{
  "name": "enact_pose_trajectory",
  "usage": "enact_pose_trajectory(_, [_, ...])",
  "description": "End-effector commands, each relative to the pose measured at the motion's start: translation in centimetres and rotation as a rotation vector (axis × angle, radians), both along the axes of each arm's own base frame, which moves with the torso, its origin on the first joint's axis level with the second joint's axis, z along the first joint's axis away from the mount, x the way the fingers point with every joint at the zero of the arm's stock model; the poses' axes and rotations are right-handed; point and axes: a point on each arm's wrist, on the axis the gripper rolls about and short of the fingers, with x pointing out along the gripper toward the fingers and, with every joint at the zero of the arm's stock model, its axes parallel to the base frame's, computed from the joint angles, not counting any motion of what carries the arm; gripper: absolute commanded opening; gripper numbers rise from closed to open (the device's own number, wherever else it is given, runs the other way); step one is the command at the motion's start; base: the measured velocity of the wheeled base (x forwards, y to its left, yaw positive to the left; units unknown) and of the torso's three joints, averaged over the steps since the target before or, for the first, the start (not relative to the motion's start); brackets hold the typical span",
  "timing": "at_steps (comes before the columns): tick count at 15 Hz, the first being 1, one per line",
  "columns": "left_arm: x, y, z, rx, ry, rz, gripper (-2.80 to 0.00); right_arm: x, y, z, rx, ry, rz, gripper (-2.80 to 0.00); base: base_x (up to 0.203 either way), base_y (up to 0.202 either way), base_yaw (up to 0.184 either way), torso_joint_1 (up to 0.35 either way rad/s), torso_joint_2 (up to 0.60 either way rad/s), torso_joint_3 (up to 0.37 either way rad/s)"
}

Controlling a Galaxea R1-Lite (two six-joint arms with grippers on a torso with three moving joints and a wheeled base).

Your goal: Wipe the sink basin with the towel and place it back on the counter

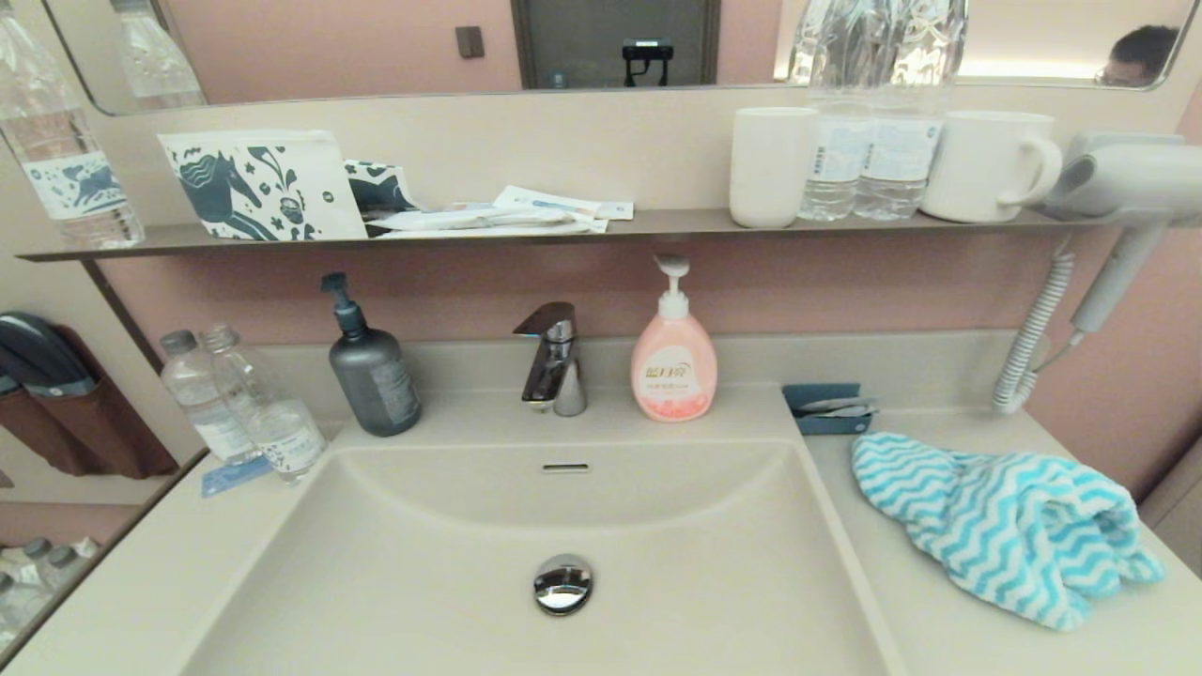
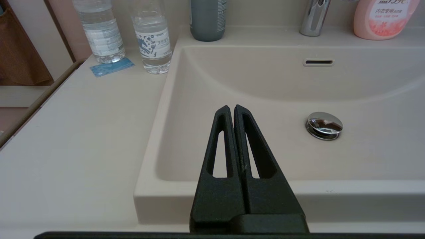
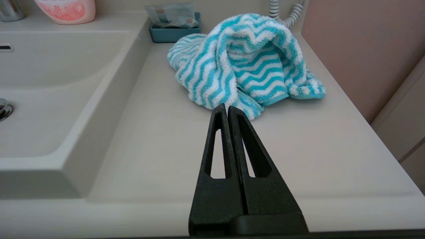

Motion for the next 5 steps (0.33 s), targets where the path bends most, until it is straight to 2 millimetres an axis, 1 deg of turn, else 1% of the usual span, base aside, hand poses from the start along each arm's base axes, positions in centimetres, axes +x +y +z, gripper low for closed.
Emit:
enact_pose_trajectory(1, [0.01,0.0,0.0,0.0,0.001,0.002,-2.8,0.01,0.0,0.01,-0.001,0.0,0.001,-2.8,0.0,0.0,0.0,0.0,0.0,0.0])
enact_pose_trajectory(5, [0.01,0.0,0.0,0.0,0.001,0.001,-2.8,0.01,0.0,0.01,-0.001,0.0,0.001,-2.8,0.0,0.0,0.0,0.0,0.0,0.0])
